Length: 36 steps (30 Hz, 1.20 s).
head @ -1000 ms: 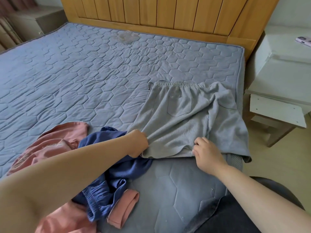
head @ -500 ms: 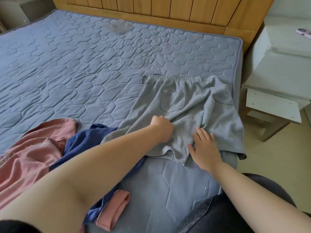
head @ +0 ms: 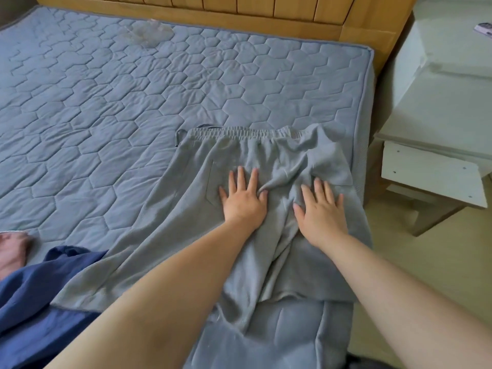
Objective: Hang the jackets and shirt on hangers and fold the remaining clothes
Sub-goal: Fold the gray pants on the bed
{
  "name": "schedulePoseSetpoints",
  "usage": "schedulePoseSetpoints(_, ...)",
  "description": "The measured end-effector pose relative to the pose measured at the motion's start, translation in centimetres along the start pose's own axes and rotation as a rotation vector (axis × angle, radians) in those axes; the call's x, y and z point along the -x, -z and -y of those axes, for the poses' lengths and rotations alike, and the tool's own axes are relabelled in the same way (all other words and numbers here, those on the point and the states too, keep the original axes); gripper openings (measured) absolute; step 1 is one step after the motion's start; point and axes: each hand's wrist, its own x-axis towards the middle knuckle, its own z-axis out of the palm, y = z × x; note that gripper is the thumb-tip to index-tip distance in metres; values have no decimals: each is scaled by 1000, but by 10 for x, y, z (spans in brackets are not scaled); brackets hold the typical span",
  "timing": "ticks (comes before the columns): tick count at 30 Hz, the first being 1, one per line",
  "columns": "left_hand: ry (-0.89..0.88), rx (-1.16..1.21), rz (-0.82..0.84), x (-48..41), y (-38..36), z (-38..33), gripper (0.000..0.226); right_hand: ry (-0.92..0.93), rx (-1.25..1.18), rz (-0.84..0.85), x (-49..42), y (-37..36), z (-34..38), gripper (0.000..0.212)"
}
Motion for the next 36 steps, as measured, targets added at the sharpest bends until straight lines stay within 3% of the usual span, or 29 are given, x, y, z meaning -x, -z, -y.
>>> schedulePoseSetpoints(2,17,-34,-45,-28,-10,-10,62,59,52,13,-27,-6,-14,53)
schedulePoseSetpoints(6,76,-174,-131,-72,-32,-27,65,221,-7,-128,-74,-16,-32,48)
schedulePoseSetpoints(11,125,-235,-144,-89,-47,-32,68,280,-56,-94,-91,-28,-47,40)
schedulePoseSetpoints(15,123,-231,-46,-103,-40,-34,72,328,3,63,-105,-14,-48,42)
schedulePoseSetpoints(20,151,-191,206,-109,-27,-37,72,479,53,342,-118,21,-68,48)
schedulePoseSetpoints(24,242,-194,249,-111,-8,-53,67,577,-29,586,-142,55,-82,48)
schedulePoseSetpoints(26,372,-78,176,-97,-5,-78,68,767,-86,461,-152,71,-92,46)
schedulePoseSetpoints(28,464,134,-51,-76,-10,-109,71,934,-103,150,-167,82,-109,40)
schedulePoseSetpoints(30,304,190,-348,-54,-23,-139,55,988,-7,12,-193,88,-127,36)
schedulePoseSetpoints(31,193,152,-415,-44,-31,-155,44,1012,67,-8,-210,86,-134,35)
schedulePoseSetpoints(33,86,34,-279,-30,-48,-190,37,1086,231,31,-238,79,-141,54)
schedulePoseSetpoints(36,334,-9,-2,-35,-67,-228,51,1197,321,83,-271,77,-131,83)
